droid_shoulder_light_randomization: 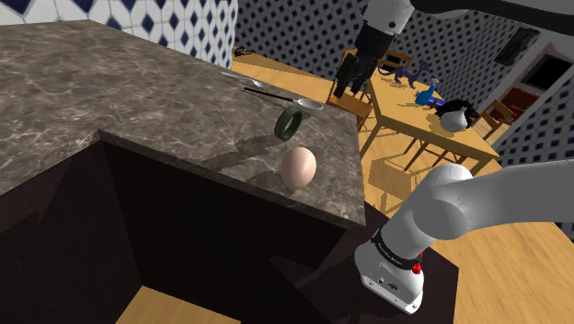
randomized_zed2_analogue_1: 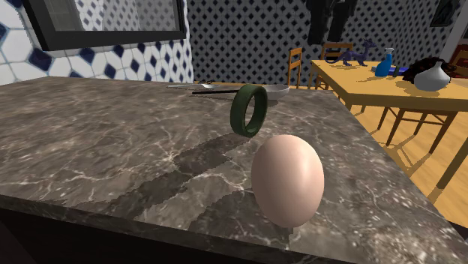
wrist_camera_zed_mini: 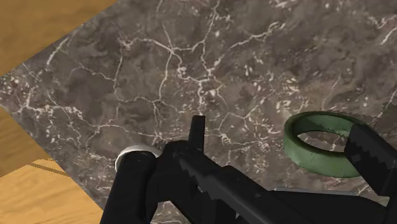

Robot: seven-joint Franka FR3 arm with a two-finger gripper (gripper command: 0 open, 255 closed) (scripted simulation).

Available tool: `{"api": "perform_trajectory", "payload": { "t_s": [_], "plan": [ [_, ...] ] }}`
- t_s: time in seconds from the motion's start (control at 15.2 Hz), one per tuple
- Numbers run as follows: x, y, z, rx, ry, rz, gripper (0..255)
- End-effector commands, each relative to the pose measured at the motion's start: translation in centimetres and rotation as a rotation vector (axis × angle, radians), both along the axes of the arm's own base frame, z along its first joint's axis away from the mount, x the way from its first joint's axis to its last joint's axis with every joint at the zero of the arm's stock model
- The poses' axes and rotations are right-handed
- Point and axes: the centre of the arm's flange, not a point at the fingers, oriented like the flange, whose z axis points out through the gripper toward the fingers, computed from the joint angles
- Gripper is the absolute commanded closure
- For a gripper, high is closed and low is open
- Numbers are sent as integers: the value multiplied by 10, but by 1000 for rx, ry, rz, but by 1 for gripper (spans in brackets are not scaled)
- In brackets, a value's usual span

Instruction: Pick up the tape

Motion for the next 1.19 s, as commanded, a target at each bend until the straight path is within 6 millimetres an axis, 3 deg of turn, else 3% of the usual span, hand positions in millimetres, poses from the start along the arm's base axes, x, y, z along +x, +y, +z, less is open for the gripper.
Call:
{"api": "perform_trajectory", "payload": {
  "t_s": [0.0, 0.4, 0.86, 1.12],
  "plan": [
    [0, 0, 0, 0, 0, 0, 0],
    [13, 48, -35, 166, -21, -422, 0],
    [54, 98, -66, 360, -45, -914, 0],
    [54, 98, -82, 361, -45, -917, 0]
  ]
}}
